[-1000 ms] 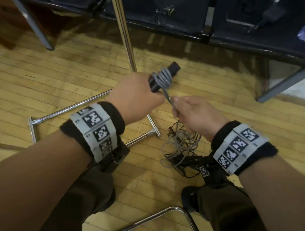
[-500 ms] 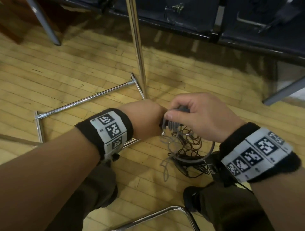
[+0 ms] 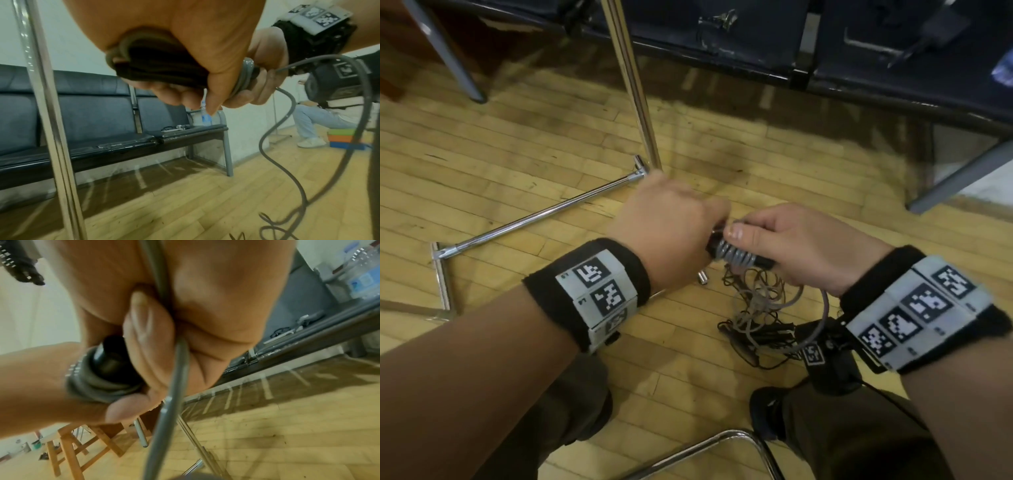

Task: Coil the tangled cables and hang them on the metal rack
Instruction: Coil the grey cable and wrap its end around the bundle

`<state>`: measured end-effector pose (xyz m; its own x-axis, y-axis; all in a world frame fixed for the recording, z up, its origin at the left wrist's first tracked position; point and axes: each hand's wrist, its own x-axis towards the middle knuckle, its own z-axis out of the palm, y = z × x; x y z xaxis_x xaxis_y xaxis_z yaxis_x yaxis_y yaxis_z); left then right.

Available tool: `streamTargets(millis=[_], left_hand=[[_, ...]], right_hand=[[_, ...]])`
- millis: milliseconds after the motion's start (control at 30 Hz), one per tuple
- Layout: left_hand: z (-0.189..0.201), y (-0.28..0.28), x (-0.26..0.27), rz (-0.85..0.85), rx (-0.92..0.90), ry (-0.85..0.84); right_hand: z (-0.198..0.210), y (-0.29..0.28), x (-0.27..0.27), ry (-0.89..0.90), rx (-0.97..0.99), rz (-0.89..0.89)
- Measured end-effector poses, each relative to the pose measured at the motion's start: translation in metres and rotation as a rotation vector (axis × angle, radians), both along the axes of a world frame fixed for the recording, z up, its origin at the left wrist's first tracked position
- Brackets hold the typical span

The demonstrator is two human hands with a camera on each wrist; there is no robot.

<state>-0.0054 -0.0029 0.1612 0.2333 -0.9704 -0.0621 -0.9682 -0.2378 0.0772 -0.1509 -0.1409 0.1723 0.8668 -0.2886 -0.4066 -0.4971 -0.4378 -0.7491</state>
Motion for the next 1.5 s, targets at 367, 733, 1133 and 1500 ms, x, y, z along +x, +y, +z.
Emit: streamTargets(millis=[367,733,1133,1500], left_hand=[[-0.024,-0.008,-0.001,0.63,-0.225,1.759],[-0.021,0.005,0.018,0.64,-0.147,1.561],[0.006,0.009,0.02,0.05,0.185,1.442],[-0.008,-0.004,-0.049,0.11,0.625,0.45]], right_hand=[[-0.002,0.02,0.012,-0.113,-0.232,-0.231],[0.01,0.016,0.009,-0.116,-0.237,0.087],[0.0,-0.001,-0.014,0.035,0.106,0.189],[0.017,0.017,-0.025,0.007,-0.34,0.168]])
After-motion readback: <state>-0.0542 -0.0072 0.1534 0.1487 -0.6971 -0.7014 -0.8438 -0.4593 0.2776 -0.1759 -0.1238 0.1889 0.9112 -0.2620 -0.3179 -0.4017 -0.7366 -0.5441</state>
